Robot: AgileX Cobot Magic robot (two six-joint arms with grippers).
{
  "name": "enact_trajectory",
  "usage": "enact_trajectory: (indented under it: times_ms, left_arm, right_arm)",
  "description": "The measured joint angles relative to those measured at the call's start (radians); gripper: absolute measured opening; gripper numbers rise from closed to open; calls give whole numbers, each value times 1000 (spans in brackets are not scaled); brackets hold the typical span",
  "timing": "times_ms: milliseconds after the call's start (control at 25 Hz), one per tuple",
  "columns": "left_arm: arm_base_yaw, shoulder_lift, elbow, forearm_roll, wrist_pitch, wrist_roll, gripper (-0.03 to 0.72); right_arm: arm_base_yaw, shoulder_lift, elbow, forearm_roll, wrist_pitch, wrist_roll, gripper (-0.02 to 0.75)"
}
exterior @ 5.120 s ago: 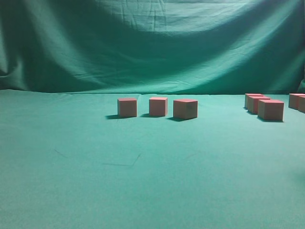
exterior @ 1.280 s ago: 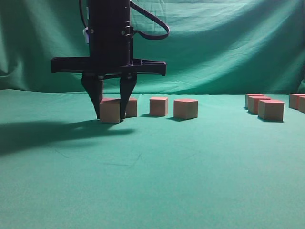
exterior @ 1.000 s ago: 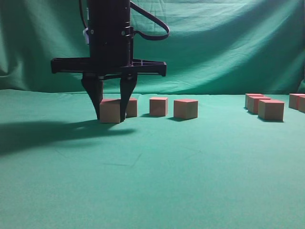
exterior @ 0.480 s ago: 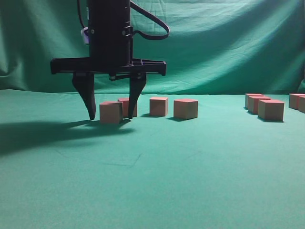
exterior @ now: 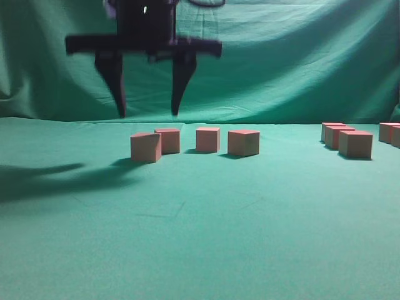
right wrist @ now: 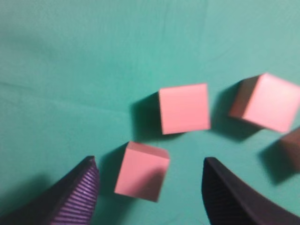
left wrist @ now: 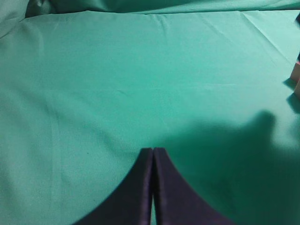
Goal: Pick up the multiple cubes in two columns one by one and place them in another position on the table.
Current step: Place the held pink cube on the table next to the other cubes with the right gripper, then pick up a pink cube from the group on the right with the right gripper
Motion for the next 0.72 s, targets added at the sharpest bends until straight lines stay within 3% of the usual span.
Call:
enact_trajectory:
  times_ms: [320,560,720]
  left_arm:
    - [0,0,0,0,0,0,0]
    - [0,0,0,0,0,0,0]
    - [0,0,0,0,0,0,0]
  right_arm:
    - [17,-207,-41,-192,86,-141,435]
    - [14,-376,-41,-221,96,-298,435]
    - [-60,-493,20,-225,96,-325,435]
